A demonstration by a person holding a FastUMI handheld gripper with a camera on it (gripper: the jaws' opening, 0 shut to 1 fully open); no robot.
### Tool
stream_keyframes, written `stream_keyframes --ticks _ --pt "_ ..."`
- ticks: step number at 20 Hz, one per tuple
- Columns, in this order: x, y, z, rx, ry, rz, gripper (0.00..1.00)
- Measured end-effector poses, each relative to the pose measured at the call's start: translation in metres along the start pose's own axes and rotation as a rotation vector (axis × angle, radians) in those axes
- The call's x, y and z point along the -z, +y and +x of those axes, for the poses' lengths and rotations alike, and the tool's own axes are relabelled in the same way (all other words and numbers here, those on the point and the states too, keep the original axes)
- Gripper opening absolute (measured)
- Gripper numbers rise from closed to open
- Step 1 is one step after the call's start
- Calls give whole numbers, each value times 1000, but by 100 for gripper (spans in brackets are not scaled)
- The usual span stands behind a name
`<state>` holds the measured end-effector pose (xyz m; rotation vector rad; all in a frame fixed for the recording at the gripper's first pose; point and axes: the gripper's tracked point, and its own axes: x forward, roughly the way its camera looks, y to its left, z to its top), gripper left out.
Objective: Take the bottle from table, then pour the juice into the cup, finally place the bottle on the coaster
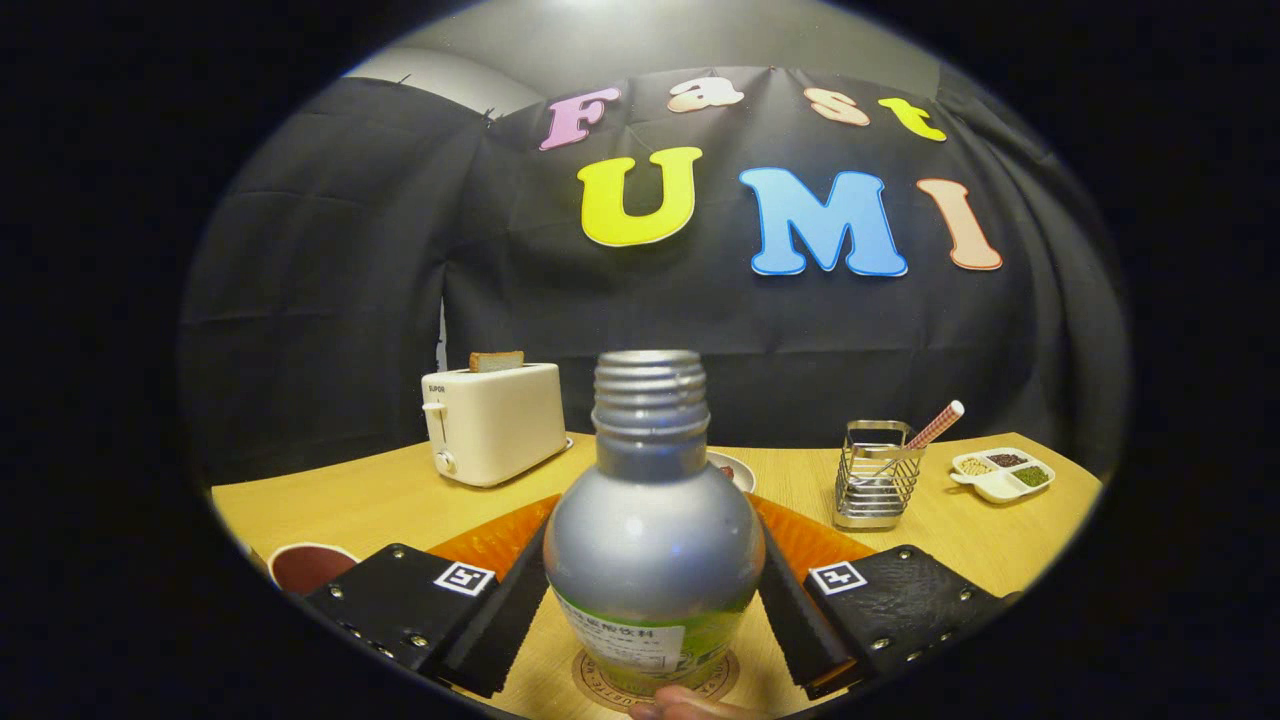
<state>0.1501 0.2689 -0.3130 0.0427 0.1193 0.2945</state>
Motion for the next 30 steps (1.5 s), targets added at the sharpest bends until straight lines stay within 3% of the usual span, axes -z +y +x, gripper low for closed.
stream_keyframes --ticks 7,13,19,30 --pt "-89 -23 -51 53 -54 38 98" --pt "-173 -75 -110 166 -74 -11 99" --pt "-226 -114 -181 217 -147 -48 99" --pt "-208 -178 -211 322 -144 -61 98"
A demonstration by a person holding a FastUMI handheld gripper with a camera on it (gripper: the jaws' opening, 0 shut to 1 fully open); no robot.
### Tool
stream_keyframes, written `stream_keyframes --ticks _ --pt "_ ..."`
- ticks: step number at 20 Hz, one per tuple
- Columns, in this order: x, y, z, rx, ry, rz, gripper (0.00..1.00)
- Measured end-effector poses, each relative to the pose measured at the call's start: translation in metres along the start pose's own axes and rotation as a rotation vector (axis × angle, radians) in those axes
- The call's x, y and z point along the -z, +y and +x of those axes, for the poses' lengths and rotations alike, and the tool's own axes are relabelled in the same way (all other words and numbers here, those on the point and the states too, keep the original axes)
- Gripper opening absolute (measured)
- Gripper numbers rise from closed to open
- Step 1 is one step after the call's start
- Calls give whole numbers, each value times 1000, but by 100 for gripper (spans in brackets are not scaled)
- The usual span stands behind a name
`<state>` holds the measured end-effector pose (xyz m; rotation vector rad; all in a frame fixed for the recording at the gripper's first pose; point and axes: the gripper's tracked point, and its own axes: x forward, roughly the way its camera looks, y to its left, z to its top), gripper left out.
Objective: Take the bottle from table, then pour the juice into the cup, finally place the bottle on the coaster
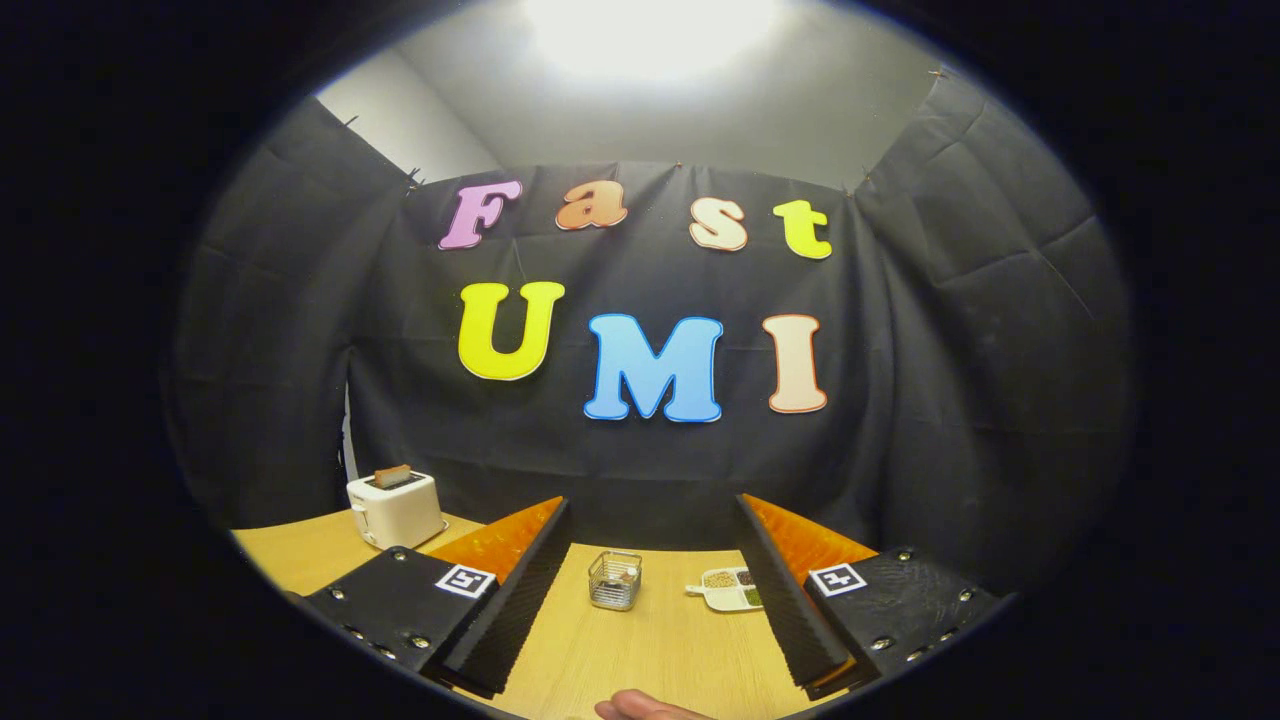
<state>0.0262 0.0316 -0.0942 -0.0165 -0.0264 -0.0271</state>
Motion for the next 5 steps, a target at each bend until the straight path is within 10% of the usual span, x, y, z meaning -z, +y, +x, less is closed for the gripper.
stream_keyframes --ticks 5 --pt "7 -8 1 -7 12 40 98"
